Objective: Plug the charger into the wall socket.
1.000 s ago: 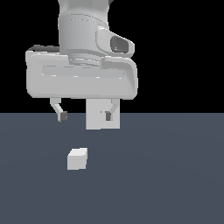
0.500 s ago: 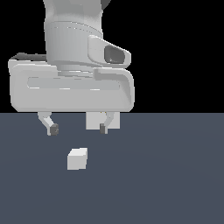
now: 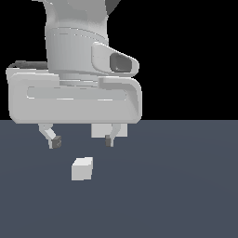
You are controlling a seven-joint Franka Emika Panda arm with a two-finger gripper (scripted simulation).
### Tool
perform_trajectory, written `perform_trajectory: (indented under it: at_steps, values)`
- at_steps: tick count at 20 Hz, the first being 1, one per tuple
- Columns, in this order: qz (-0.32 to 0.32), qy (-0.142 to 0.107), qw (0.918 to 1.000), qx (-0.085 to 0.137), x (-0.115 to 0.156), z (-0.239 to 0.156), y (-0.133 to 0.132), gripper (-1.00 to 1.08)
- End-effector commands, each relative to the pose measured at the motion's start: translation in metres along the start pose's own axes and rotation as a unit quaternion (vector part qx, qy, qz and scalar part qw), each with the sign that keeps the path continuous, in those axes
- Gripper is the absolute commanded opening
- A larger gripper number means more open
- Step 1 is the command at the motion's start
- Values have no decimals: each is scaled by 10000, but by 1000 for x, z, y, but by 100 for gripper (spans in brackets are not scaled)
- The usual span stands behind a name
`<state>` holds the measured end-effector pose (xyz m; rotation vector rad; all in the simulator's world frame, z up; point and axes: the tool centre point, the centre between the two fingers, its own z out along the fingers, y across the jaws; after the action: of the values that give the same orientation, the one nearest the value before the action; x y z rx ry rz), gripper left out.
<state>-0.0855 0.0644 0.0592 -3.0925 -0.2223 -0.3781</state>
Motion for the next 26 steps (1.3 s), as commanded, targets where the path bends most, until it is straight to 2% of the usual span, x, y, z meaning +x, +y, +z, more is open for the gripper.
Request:
perform_trajectory:
  at_steps: [1,9,15,16,26]
  values:
    - [-2,-2,10000,-2,-2,5,0,100]
    - [-3,4,10000,-6,-10,37,0,100]
    - [-3,4,10000,-6,-12,46,0,100]
    - [-3,4,10000,-6,-12,46,0,-100]
    - [-3,4,10000,-6,-12,46,0,-100]
